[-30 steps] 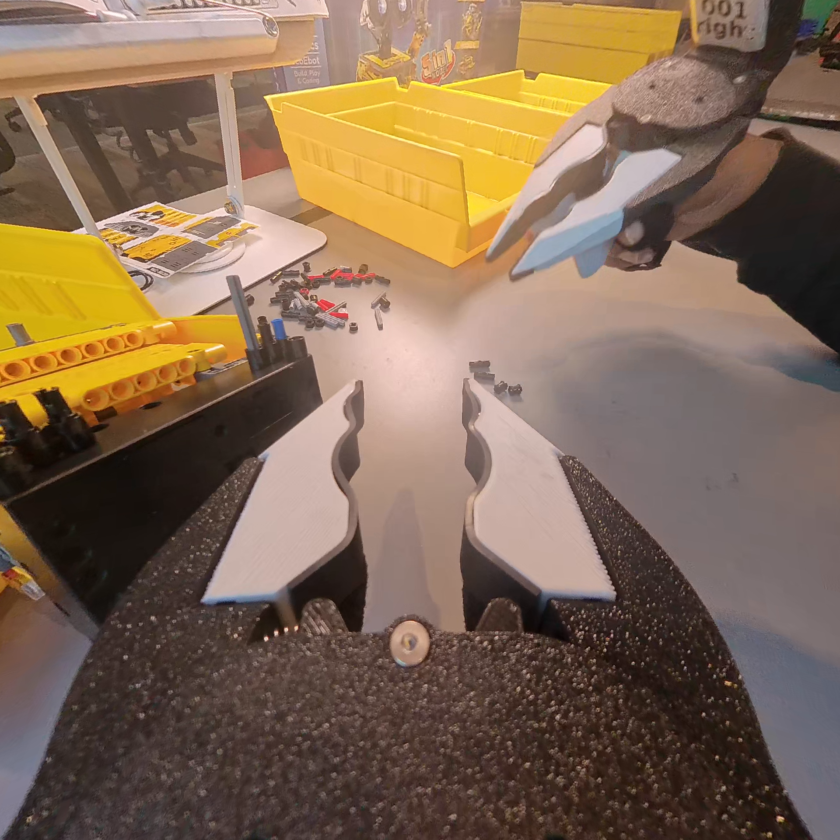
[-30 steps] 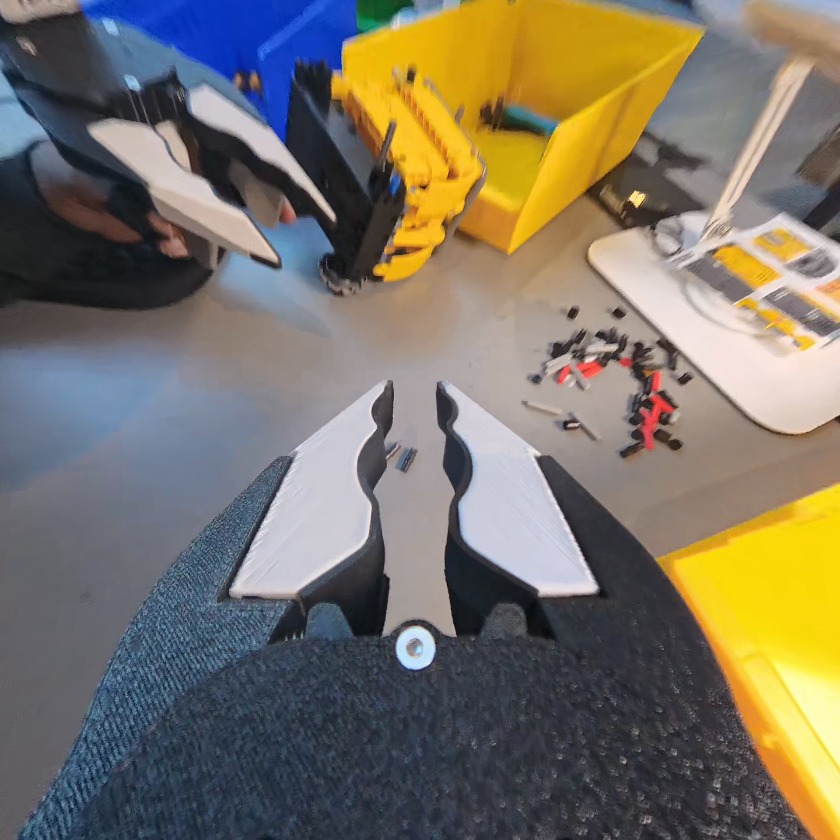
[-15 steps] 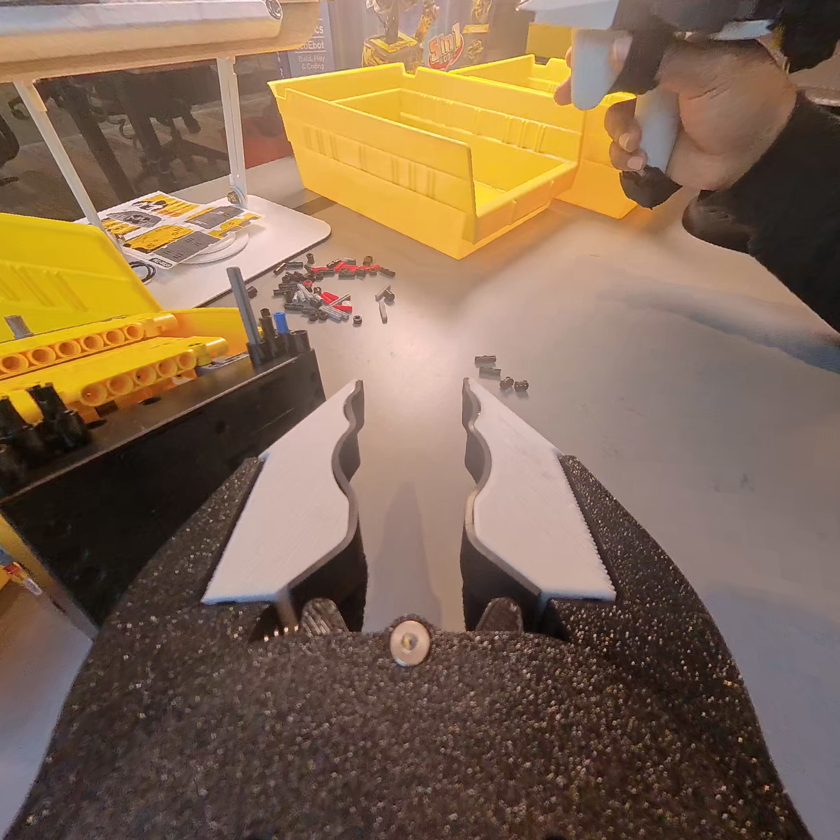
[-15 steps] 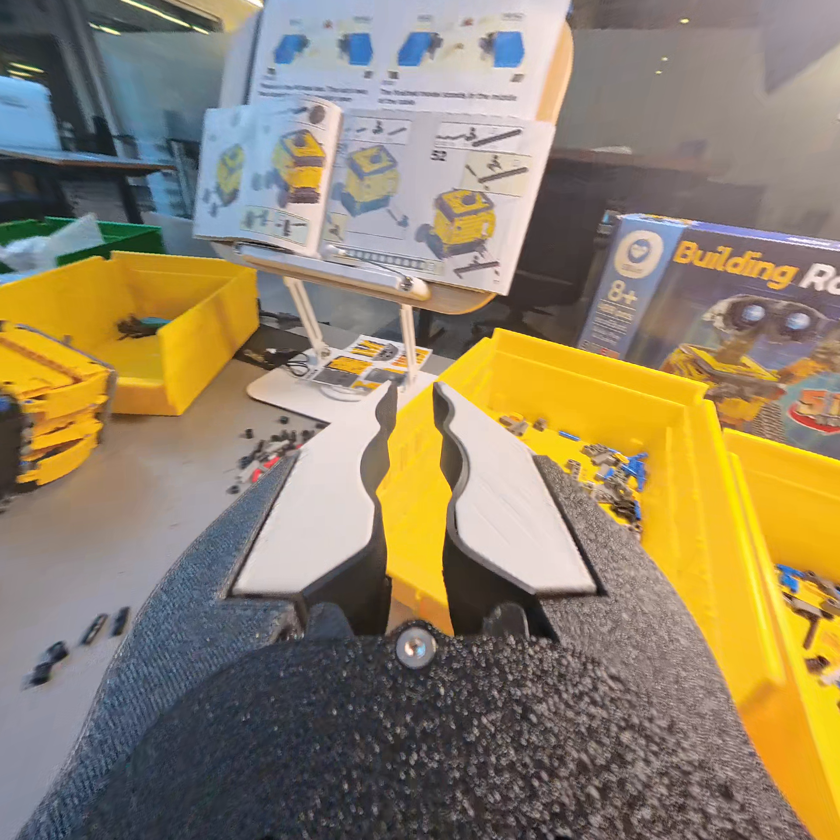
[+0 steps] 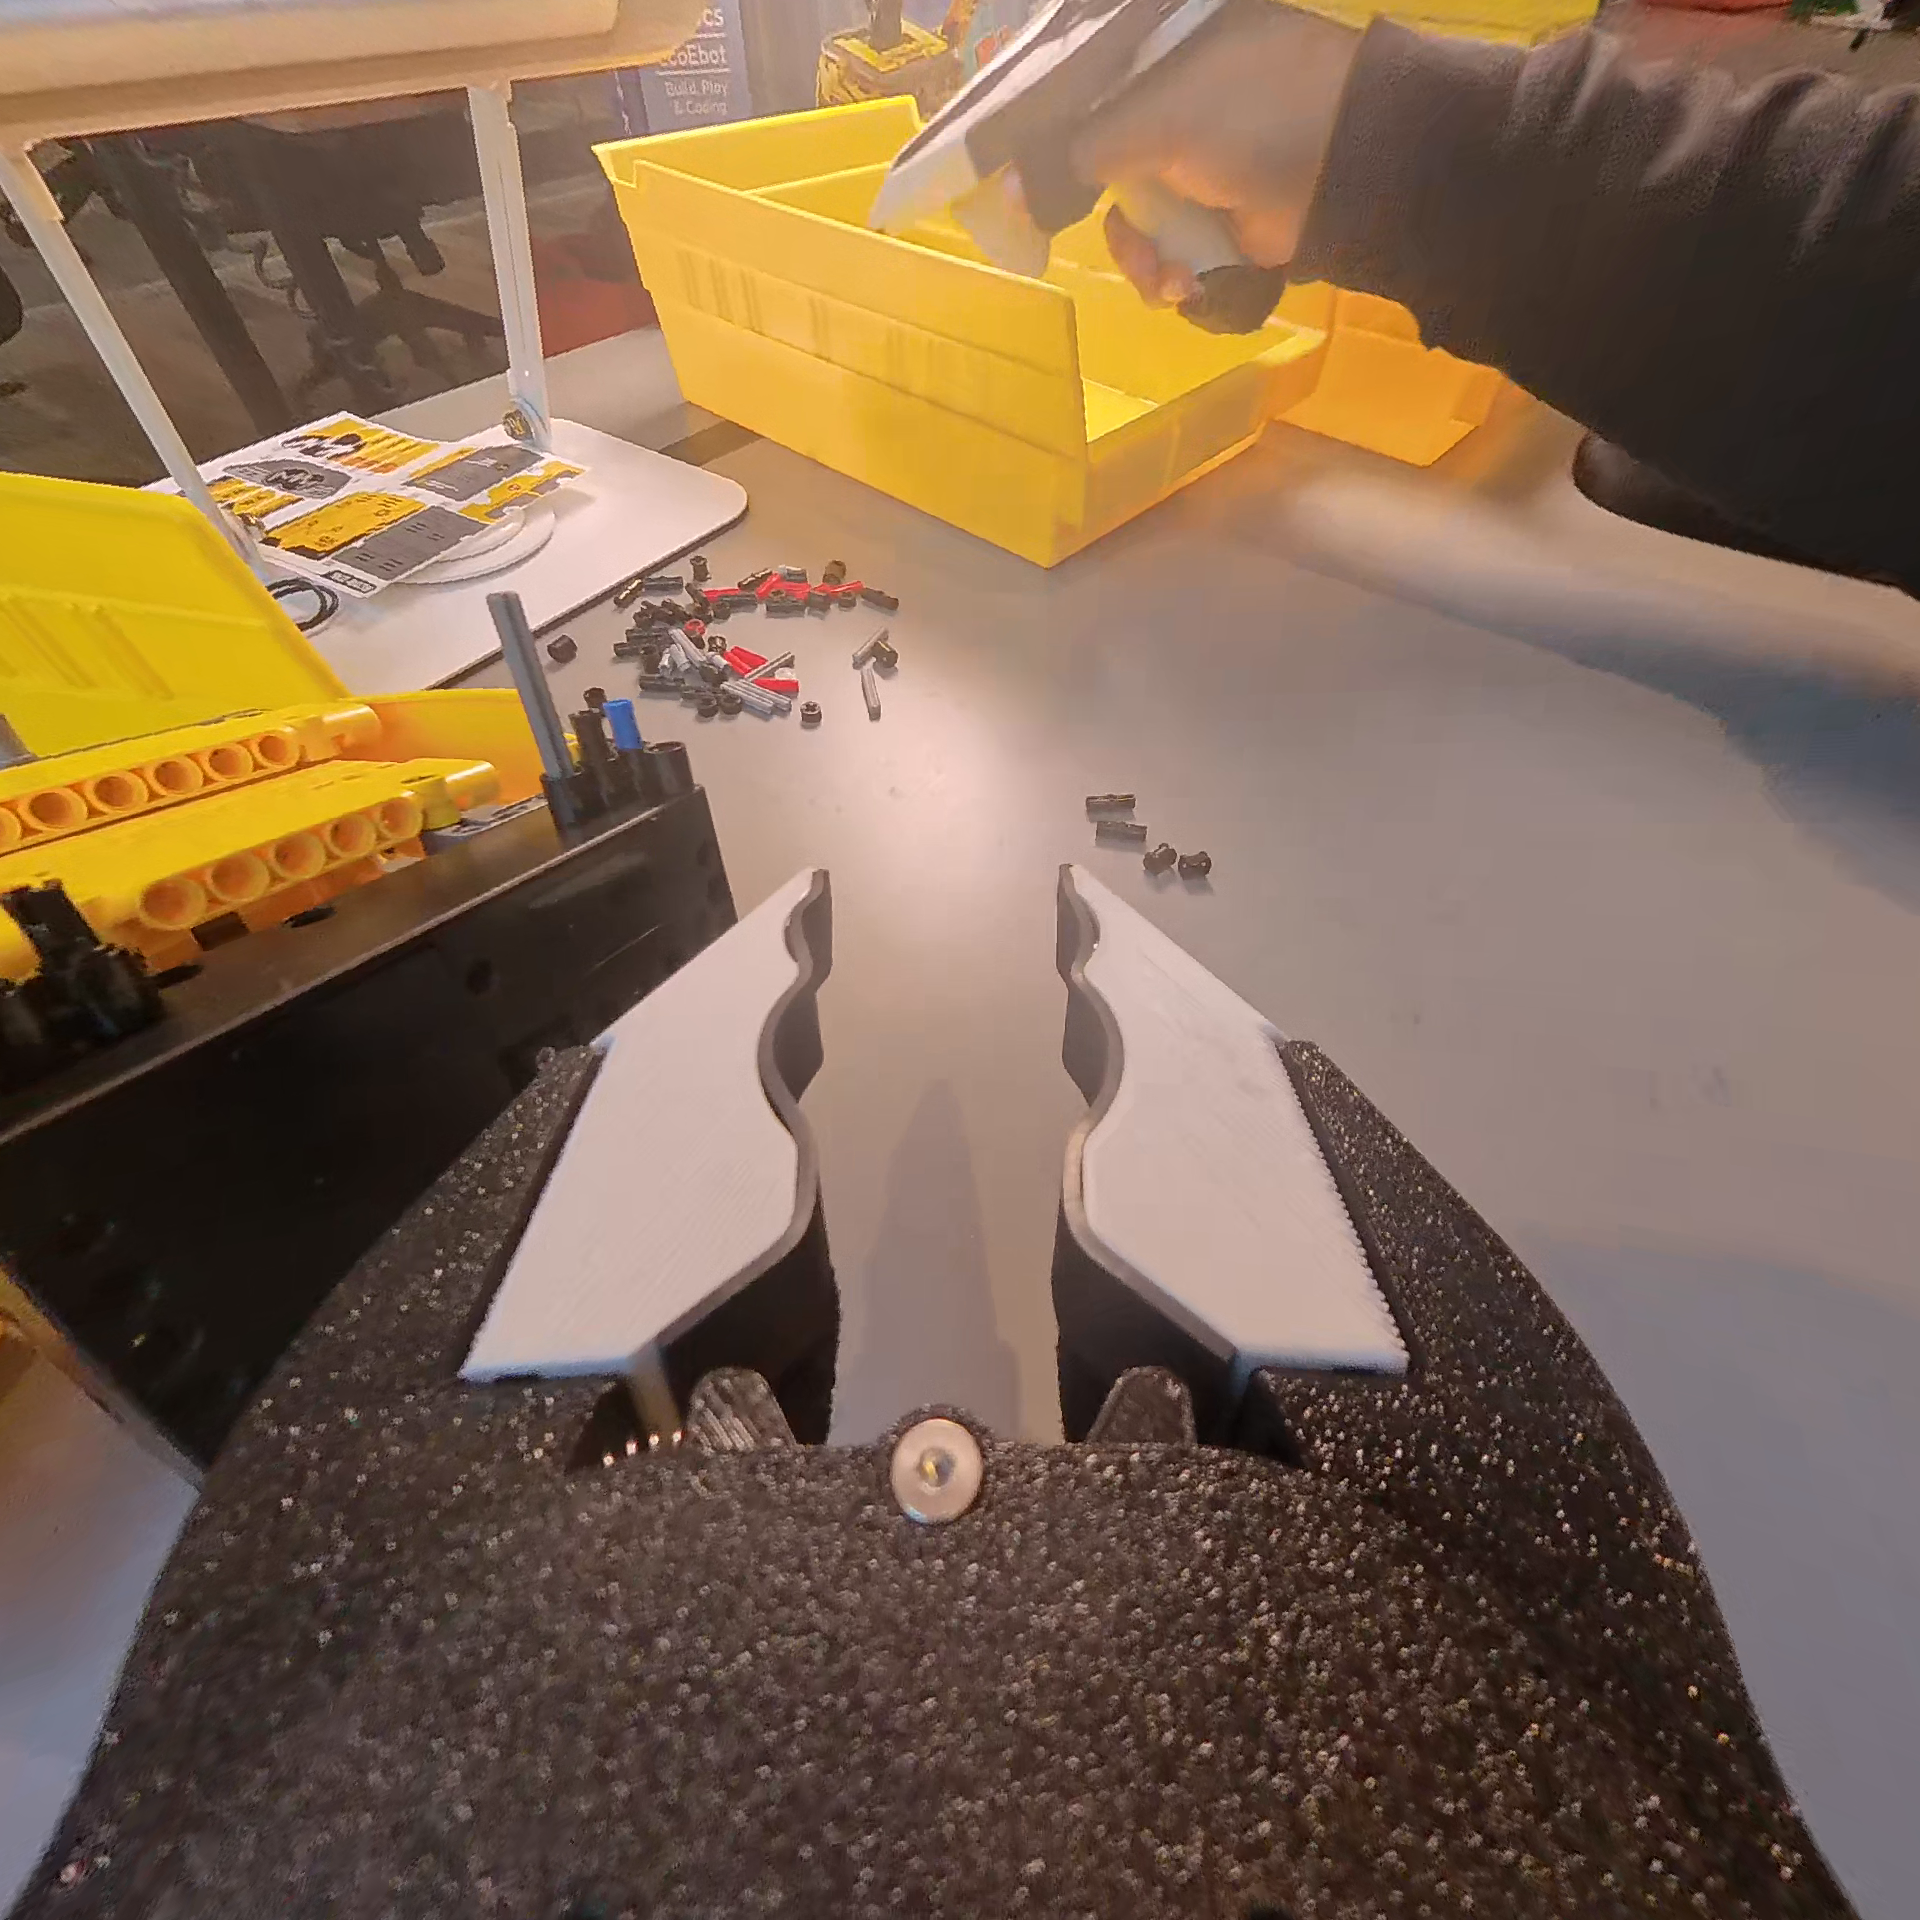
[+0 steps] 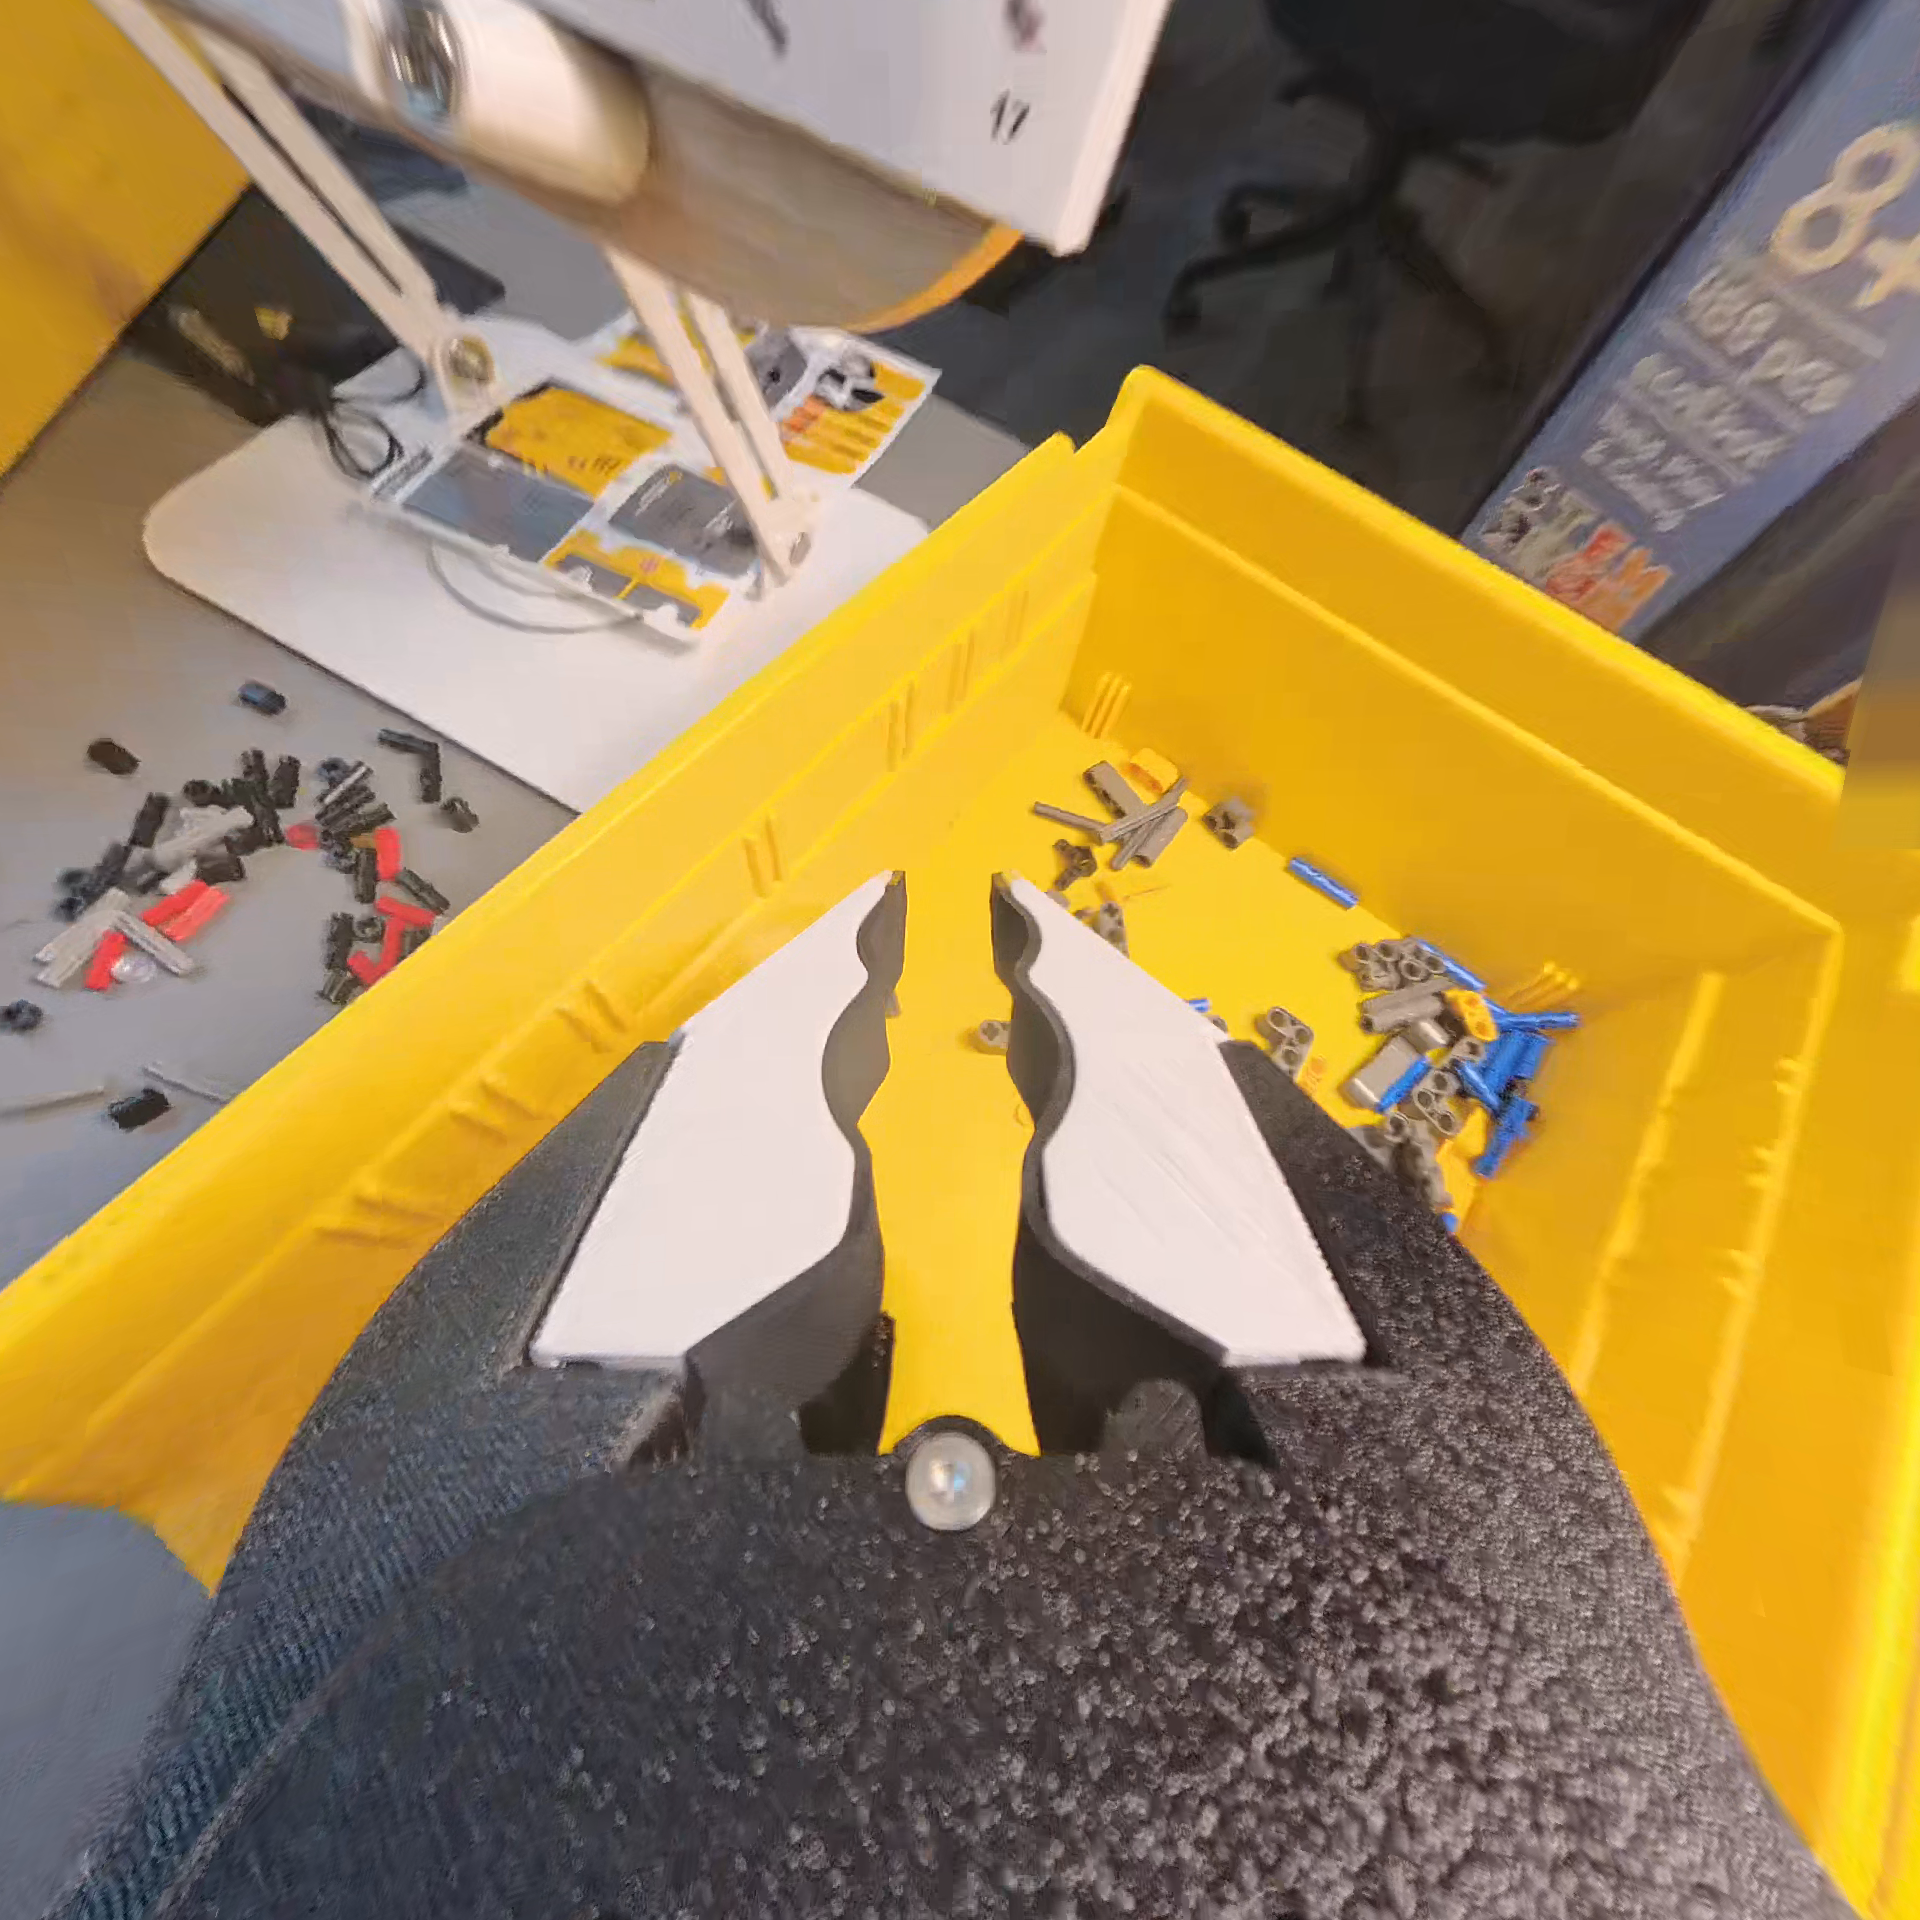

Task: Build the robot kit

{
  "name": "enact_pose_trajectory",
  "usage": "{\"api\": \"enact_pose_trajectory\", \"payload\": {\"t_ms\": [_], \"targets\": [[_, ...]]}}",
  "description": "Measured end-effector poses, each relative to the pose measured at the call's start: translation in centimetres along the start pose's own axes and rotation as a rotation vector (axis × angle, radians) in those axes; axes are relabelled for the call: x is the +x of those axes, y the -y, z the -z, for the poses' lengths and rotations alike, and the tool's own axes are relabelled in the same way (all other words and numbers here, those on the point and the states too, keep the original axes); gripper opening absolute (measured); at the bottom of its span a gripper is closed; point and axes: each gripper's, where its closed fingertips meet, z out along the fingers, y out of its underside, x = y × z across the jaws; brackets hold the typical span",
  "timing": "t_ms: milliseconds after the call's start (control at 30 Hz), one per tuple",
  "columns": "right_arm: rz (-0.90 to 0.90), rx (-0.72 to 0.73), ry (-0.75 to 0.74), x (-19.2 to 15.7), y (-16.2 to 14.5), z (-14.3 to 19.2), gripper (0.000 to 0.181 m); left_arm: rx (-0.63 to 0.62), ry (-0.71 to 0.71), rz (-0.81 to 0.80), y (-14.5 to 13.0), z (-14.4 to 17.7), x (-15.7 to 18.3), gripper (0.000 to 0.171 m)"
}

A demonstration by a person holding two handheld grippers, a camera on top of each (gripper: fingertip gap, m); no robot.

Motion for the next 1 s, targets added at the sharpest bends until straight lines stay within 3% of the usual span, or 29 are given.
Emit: {"api": "enact_pose_trajectory", "payload": {"t_ms": [133,233,567,667,800,900,1000], "targets": [[0.093,-0.214,0.147,-1.4,-3.2,-2.7,0.016,0.013,-0.01,-0.002,0.1,0.1,0.2,0.041],[0.153,-0.308,0.164,-1.7,-5.0,-3.7,0.016,0.003,-0.022,0.004,0.0,0.0,0.2,0.041],[0.112,-0.328,0.208,-1.5,-5.9,-4.7,0.003,-0.021,-0.03,-0.02,-0.3,-0.3,0.6,0.042],[0.105,-0.223,0.18,-2.0,-4.0,-2.1,0.003,-0.017,-0.032,-0.027,-0.3,-0.3,0.7,0.042],[0.228,0.017,0.1,-5.5,0.2,6.1,0.003,-0.009,-0.036,-0.027,-0.1,-0.2,0.7,0.041],[0.396,0.041,0.156,-11.6,-0.8,10.9,0.003,-0.002,-0.027,-0.017,0.0,-0.1,0.5,0.041],[0.424,-0.036,0.271,-17.2,-4.8,11.2,0.003,0.01,-0.011,-0.002,0.3,0.0,0.1,0.043]]}}
